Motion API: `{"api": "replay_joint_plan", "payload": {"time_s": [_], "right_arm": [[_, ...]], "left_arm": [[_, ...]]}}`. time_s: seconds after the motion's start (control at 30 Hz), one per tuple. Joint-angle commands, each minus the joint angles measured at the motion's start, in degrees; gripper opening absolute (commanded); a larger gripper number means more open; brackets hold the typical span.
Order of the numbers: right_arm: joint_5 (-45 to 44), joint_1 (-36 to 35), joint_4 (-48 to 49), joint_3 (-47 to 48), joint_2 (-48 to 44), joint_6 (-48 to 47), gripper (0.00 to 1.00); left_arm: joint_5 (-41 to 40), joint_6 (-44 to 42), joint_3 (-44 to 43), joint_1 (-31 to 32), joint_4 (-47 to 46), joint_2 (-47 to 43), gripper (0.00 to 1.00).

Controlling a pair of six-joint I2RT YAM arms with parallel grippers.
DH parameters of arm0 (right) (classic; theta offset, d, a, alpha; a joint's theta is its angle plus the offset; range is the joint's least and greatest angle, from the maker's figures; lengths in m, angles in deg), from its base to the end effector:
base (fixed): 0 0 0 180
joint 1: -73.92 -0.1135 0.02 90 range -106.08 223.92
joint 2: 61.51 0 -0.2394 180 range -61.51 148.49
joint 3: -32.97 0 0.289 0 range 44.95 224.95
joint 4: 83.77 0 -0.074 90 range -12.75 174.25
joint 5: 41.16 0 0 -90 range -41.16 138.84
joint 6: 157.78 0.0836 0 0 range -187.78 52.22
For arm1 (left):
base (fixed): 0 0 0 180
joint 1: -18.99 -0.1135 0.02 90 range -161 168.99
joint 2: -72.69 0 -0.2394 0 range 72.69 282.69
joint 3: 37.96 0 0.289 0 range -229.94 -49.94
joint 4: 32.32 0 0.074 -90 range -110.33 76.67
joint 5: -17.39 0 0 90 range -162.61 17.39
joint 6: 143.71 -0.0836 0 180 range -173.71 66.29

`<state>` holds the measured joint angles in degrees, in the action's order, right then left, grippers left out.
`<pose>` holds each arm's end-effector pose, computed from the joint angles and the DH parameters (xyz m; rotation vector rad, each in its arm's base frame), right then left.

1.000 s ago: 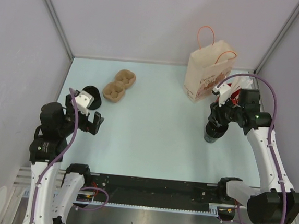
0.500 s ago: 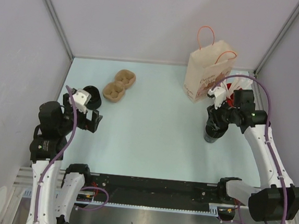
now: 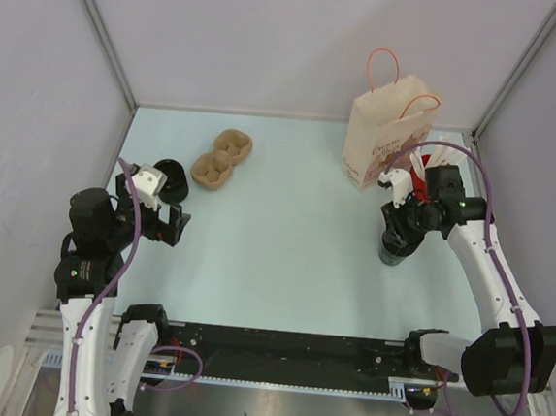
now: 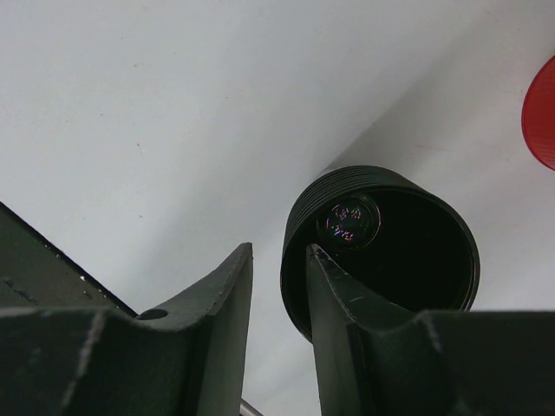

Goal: Pack the takeout coffee

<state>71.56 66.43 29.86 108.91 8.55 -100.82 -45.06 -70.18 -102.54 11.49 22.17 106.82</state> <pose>0.2935 0.0712 0.2366 -1.0038 2.3315 0.3490 0.2095 -0.0114 0.3339 0.4550 1.8917 -0.2019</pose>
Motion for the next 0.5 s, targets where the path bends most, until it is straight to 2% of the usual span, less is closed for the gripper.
{"api": "replay_joint_plan", "payload": {"time_s": [0.0, 0.23, 0.47], "right_arm": [[-0.66, -0.51, -0.54, 0.37, -0.45, -0.62, 0.35], [-1.10, -0.51, -0.45, 0.28, -0.28, -0.63, 0.24], [-1.54, -0.51, -0.01, 0.11, -0.19, -0.45, 0.22]], "left_arm": [[2.16, 1.26, -0.14, -1.11, -1.81, 0.06, 0.99], [2.60, 1.18, -0.22, -1.37, -1.81, 0.24, 0.99], [2.86, 1.26, -0.05, -1.46, -1.81, -0.20, 0.99]]}}
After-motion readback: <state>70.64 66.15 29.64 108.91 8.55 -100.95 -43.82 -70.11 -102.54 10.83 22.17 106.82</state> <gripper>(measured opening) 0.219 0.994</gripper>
